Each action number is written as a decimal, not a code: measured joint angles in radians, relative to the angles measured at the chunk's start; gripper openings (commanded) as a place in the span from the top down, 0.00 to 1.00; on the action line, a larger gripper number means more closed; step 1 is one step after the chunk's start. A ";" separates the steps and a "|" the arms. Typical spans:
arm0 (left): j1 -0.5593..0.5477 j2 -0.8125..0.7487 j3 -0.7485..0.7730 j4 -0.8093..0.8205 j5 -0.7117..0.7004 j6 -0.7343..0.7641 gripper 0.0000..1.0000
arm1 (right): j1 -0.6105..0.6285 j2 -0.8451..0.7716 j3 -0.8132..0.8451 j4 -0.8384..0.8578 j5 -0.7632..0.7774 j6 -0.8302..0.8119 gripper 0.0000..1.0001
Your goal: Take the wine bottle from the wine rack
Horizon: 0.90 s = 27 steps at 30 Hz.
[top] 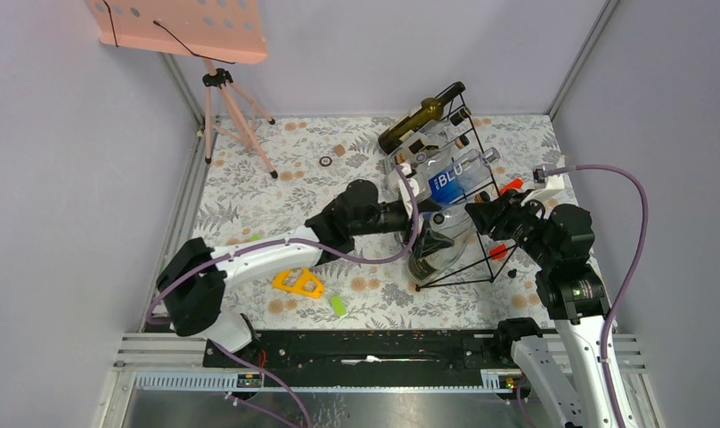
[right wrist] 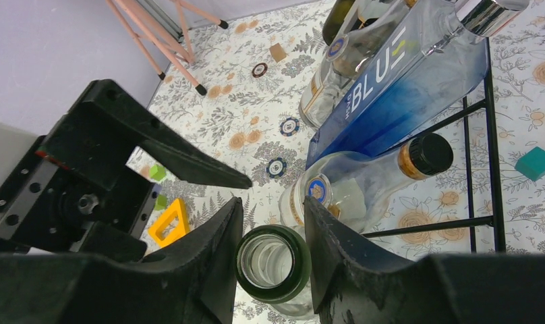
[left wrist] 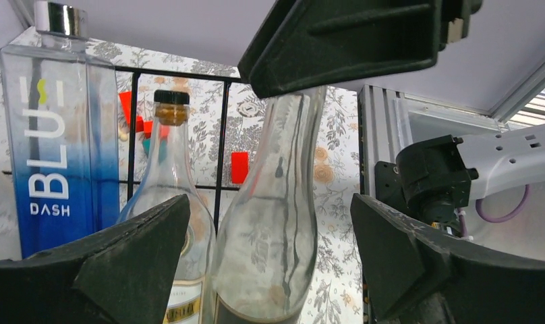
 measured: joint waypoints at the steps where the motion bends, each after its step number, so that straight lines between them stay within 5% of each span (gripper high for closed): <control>1: 0.000 0.015 0.010 0.006 0.006 0.002 0.01 | 0.000 0.000 0.000 0.000 -0.003 0.001 1.00; 16: -0.035 0.239 0.245 -0.002 0.064 0.052 0.04 | 0.001 0.007 0.000 -0.001 -0.049 0.038 1.00; 25: -0.053 0.279 0.258 -0.041 0.039 0.093 0.44 | 0.002 0.042 0.000 -0.011 -0.075 0.066 1.00; 27: -0.053 0.279 0.258 -0.044 0.038 0.088 0.63 | 0.002 0.042 0.000 -0.013 -0.075 0.066 1.00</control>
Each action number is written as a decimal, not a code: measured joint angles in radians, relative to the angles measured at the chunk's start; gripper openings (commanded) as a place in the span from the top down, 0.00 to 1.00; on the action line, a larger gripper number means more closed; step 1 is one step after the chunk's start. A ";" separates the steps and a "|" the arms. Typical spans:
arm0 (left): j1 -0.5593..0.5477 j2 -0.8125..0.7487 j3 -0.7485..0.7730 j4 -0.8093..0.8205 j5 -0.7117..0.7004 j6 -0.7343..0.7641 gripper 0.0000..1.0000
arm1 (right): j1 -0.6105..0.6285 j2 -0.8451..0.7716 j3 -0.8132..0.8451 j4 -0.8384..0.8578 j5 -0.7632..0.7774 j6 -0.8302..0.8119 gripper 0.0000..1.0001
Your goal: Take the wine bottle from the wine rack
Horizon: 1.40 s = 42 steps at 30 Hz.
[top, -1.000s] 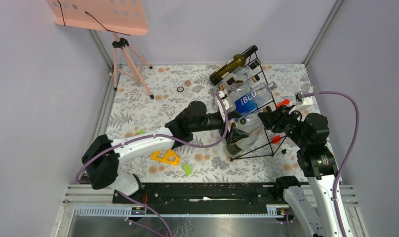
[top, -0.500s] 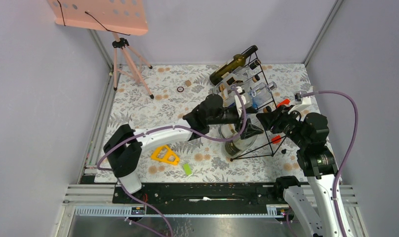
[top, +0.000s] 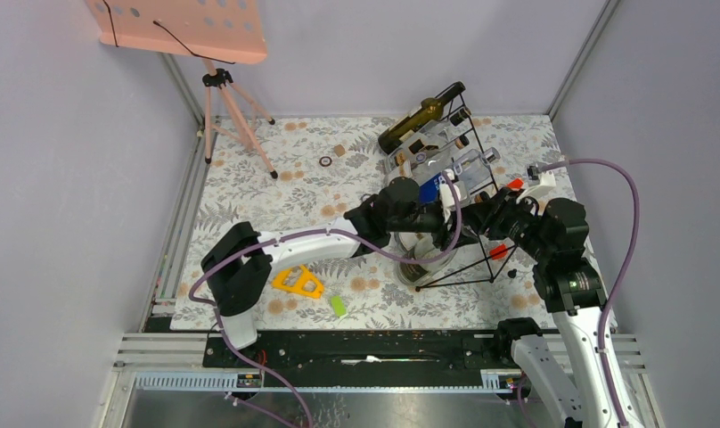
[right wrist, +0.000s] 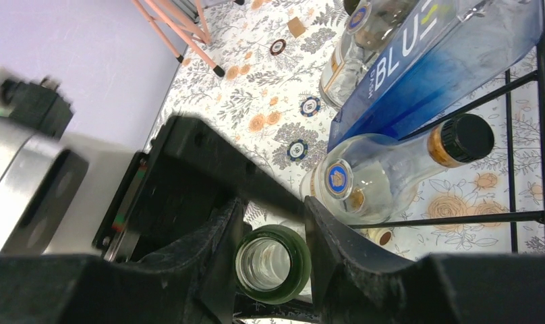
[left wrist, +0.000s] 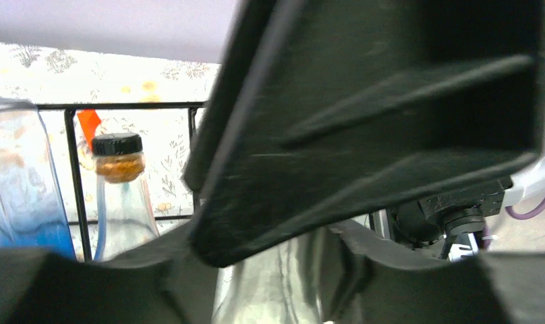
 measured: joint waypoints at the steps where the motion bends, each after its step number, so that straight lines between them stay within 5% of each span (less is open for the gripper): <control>1: -0.001 0.000 0.000 -0.003 0.002 -0.008 0.71 | 0.000 0.001 0.000 0.003 0.004 0.000 1.00; 3: -0.015 -0.001 0.000 -0.006 -0.011 -0.004 0.84 | 0.000 0.001 0.000 0.000 0.009 -0.003 1.00; 6: -0.020 -0.003 0.000 -0.013 -0.023 0.000 1.00 | 0.000 -0.004 0.000 -0.005 0.014 -0.007 0.73; 9: -0.031 -0.008 0.003 -0.031 -0.063 0.003 1.00 | 0.000 -0.006 0.000 -0.008 0.019 -0.007 0.49; 11: -0.038 -0.016 0.004 -0.048 -0.101 0.006 1.00 | 0.001 -0.005 0.004 -0.010 0.025 -0.004 0.23; 16: -0.037 -0.066 -0.022 -0.085 -0.227 -0.018 1.00 | 0.001 -0.021 0.079 -0.001 0.057 0.006 0.01; 32: -0.034 -0.453 -0.329 -0.229 -0.460 -0.091 1.00 | 0.001 -0.104 0.175 -0.004 0.143 0.012 0.01; 42: 0.024 -0.591 -0.358 -0.441 -0.653 -0.102 1.00 | 0.001 -0.112 0.135 -0.010 0.166 0.023 0.02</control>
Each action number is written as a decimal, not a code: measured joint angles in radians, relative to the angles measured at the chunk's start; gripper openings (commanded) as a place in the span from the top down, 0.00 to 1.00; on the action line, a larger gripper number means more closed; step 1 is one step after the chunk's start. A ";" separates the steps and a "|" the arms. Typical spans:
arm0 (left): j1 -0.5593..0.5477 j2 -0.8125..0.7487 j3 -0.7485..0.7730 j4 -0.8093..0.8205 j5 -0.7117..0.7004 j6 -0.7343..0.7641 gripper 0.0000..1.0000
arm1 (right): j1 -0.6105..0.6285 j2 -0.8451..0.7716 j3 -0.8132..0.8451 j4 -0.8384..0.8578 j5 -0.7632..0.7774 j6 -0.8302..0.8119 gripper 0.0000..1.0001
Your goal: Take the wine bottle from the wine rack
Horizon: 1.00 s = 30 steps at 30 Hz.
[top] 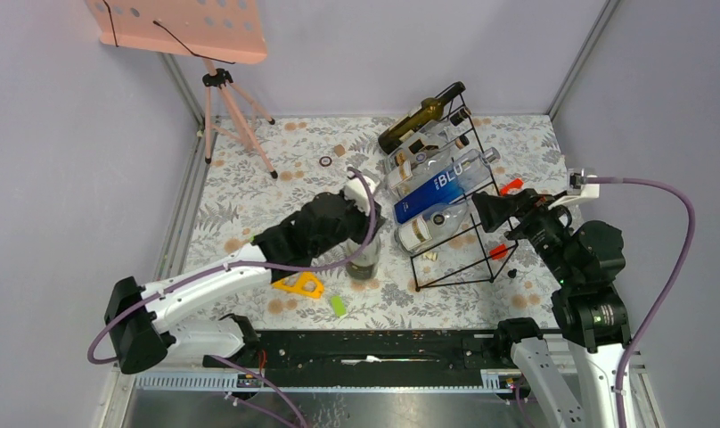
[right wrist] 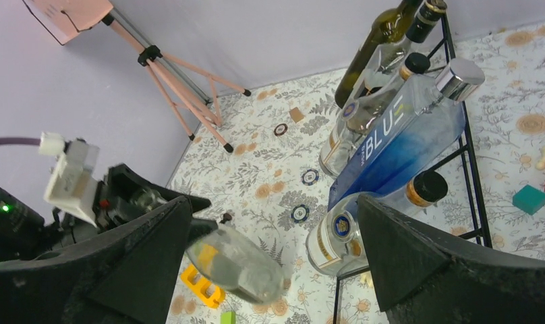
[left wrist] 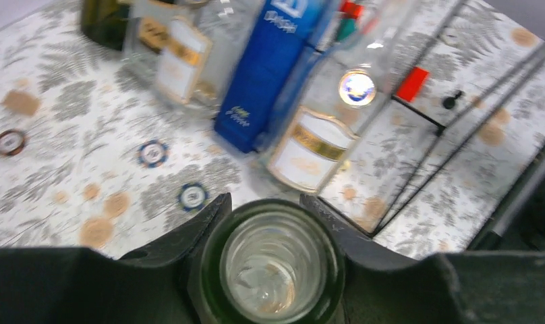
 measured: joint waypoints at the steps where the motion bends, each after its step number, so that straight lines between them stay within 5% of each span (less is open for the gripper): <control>1: 0.021 -0.011 0.001 -0.018 -0.007 -0.004 1.00 | 0.000 0.001 -0.008 0.000 0.000 0.003 0.02; 11: 0.475 -0.043 0.052 -0.086 -0.004 -0.037 1.00 | 0.000 0.080 -0.021 -0.019 0.000 0.016 0.04; 24: 0.827 -0.019 0.068 -0.032 -0.019 -0.006 0.96 | 0.000 0.098 -0.037 -0.049 -0.002 0.015 0.05; 30: 0.884 0.014 0.053 0.076 -0.061 0.029 0.96 | 0.000 0.097 -0.056 -0.064 -0.001 0.005 0.05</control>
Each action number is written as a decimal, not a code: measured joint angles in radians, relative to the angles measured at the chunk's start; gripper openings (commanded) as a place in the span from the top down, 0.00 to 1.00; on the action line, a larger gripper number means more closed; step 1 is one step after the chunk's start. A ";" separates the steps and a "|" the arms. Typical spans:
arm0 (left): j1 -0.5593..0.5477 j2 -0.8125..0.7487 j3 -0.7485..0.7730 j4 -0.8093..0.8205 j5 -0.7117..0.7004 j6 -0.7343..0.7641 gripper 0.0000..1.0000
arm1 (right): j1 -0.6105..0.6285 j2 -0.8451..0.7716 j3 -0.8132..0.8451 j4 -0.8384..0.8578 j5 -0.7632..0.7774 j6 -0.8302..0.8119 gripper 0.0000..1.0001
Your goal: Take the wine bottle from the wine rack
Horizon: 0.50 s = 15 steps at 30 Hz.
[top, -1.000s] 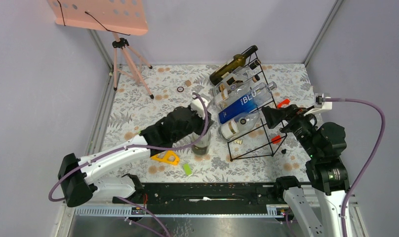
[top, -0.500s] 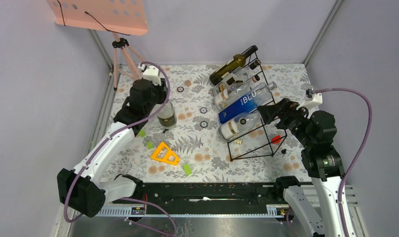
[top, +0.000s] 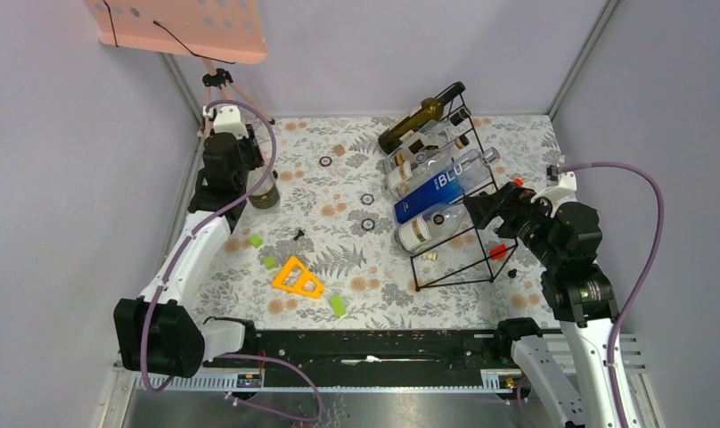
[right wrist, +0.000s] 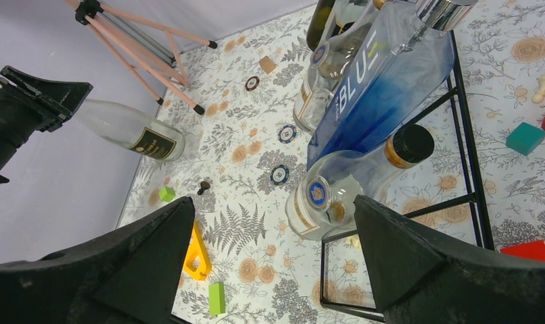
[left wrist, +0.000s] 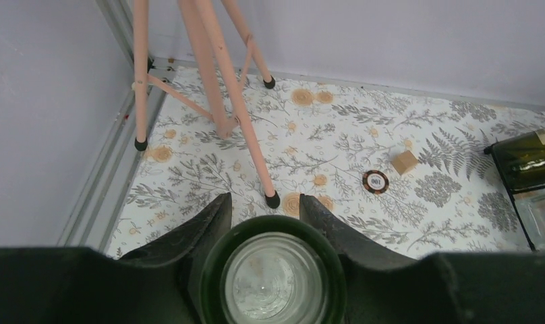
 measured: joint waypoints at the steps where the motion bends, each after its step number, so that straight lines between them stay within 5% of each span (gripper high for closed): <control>1: 0.006 0.003 -0.003 0.012 -0.003 0.002 0.96 | 0.000 -0.002 -0.002 0.000 0.000 -0.001 0.05; 9: 0.035 0.042 -0.036 0.068 -0.034 0.003 0.89 | 0.000 -0.014 -0.013 -0.013 0.000 -0.009 0.05; 13: 0.040 0.062 -0.068 0.071 -0.045 0.002 0.47 | 0.001 -0.015 -0.015 -0.024 0.000 -0.012 0.05; 15: 0.041 0.073 -0.075 0.082 -0.056 0.001 0.35 | 0.001 -0.019 -0.017 -0.027 0.000 -0.014 0.05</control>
